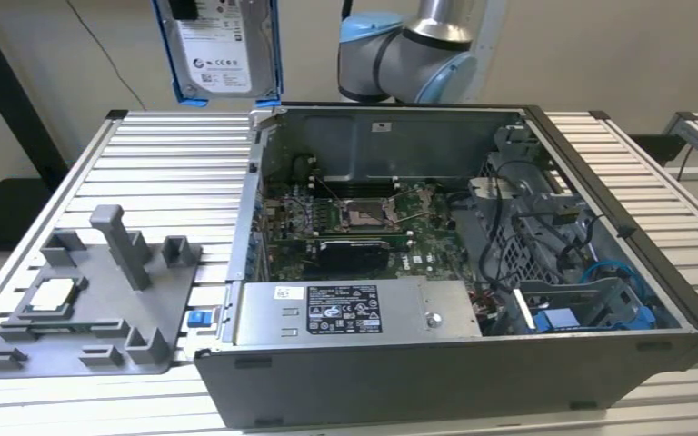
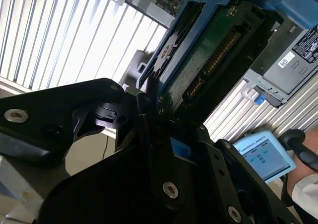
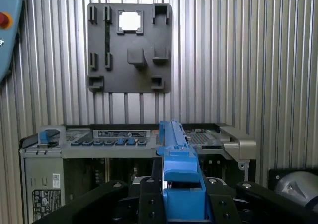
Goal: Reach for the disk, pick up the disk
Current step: 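Pick up the disk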
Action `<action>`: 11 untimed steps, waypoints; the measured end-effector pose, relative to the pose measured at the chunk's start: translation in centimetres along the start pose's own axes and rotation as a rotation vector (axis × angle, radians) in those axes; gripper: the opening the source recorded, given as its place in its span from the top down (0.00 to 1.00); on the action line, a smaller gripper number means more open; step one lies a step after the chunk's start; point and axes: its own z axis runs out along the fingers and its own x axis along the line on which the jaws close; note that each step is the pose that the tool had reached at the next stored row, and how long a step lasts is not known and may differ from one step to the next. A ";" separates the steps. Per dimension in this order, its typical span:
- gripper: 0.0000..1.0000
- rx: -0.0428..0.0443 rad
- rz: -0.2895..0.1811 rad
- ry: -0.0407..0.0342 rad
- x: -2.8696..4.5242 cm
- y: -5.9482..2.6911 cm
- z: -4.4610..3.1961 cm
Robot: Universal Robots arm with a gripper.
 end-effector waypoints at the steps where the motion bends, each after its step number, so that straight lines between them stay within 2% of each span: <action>1: 1.00 -0.0002 0.000 0.0000 -0.01 -0.36 0.00; 11: 1.00 -0.0025 0.000 0.0001 -0.13 -3.82 0.04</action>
